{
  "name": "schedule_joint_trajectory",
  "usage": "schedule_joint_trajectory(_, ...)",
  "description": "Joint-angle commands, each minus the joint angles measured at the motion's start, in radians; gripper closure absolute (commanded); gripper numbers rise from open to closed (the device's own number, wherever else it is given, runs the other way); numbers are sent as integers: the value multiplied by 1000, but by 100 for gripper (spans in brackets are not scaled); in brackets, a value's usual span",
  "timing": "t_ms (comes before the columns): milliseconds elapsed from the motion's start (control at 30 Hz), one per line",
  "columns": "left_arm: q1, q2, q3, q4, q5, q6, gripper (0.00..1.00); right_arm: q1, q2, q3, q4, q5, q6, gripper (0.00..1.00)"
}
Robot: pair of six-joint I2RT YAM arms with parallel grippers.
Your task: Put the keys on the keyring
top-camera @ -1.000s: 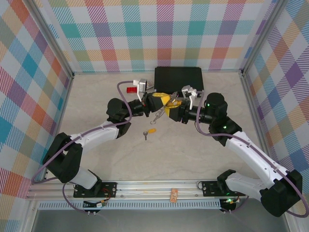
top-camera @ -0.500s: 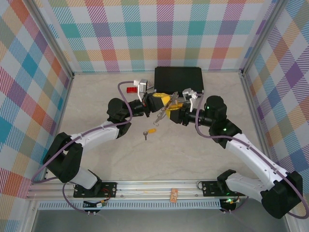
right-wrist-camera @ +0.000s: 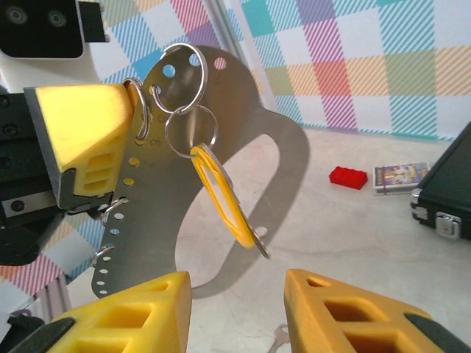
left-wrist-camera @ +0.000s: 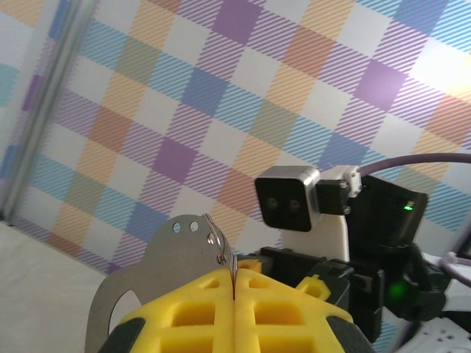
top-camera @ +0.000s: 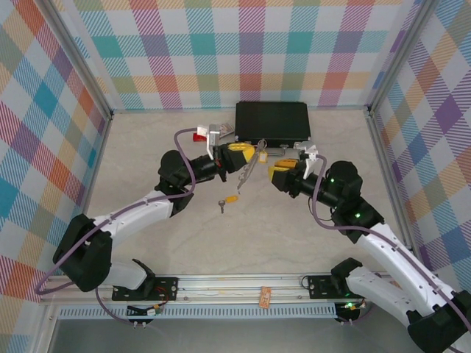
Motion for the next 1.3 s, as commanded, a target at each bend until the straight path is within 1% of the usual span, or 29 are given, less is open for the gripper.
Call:
schedule_joint_trajectory(0,-24,-65,-20,-83,-99,146,100,8,-20,-4,-1,51,-26,64)
schedule_joint_trajectory(267,-93,-173,-51,-272,-366,371,100,8,18,16,7,13,-12,65)
schedule_joint_trajectory(400,-114,-200,-57,-316,-437,427,100,8,37,27,23,-3,-5,67)
schedule_joint_trajectory(700,-121,-214,-65,-324,-458,446,100,8,66,45,59,-47,20,68)
schedule_joint_trajectory(900,-122,-211,-71,-307,-447,436,100,8,86,53,144,-107,63,73)
schedule_joint_trajectory(1267,-121,-215,-72,-301,-434,422,100,9,165,106,184,-148,66,77)
